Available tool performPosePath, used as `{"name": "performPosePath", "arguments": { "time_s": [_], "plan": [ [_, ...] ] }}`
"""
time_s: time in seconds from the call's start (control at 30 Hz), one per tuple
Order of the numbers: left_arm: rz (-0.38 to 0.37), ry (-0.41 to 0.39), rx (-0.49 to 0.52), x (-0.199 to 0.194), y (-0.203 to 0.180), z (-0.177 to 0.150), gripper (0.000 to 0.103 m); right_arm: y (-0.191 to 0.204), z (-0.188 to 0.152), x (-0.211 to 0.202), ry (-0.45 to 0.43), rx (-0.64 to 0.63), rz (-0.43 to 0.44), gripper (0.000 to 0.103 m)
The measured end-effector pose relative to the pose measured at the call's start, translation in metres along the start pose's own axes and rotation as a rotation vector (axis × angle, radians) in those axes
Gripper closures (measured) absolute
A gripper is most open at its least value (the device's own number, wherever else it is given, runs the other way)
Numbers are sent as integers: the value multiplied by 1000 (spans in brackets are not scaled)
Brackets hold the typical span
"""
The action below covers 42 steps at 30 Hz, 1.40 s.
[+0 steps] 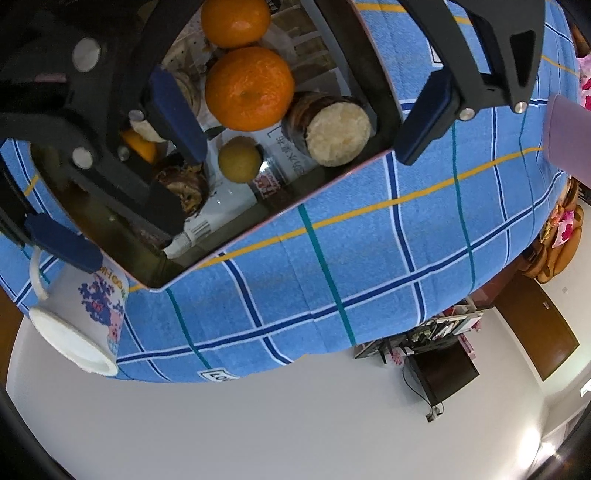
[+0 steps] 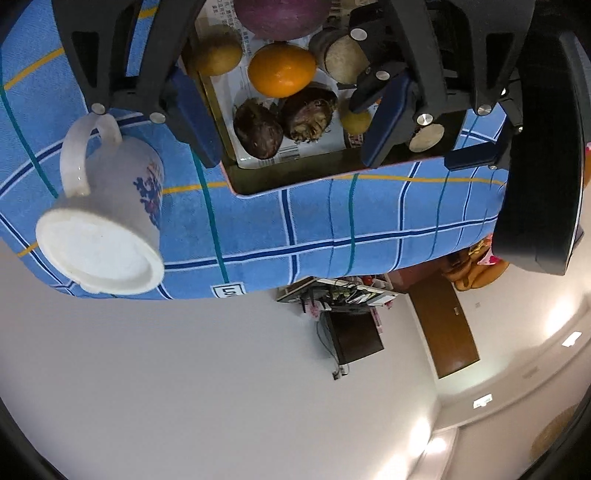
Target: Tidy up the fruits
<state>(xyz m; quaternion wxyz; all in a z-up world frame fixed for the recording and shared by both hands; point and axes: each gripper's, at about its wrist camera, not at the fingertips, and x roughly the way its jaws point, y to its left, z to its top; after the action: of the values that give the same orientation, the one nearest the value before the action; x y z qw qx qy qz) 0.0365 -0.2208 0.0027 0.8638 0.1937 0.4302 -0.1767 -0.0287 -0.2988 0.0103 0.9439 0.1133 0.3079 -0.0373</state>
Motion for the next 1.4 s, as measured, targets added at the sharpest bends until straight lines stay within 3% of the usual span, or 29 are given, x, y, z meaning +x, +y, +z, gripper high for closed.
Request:
{"name": "performPosePath", "arguments": {
  "time_s": [0.13,0.23,0.3,0.53,0.67,0.9,1.4],
  "plan": [
    [-7,8,-2,-1,1,-1,0,-1,-1,-1,2,4,-1,23],
    [-47,-17,-61,-6,7,-6,0,-2,-4,-6,-22,6,-1,23],
    [-40,-81,-104,-17,12,-13,0,-2,-6,-14,-57,15,-4,23],
    [157,-341,-154,-47,18,-43,0,12,-18,-49,-250,-20,-37,23],
    [178,-434,-193,-54,22,-56,0,27,-25,-59,-326,-81,-102,23],
    [135,-446,-220,-55,28,-62,0,48,-31,-63,-366,-176,-149,23],
    [126,-510,-257,-83,30,-100,0,47,-56,-101,-393,-142,-147,23]
  ]
}}
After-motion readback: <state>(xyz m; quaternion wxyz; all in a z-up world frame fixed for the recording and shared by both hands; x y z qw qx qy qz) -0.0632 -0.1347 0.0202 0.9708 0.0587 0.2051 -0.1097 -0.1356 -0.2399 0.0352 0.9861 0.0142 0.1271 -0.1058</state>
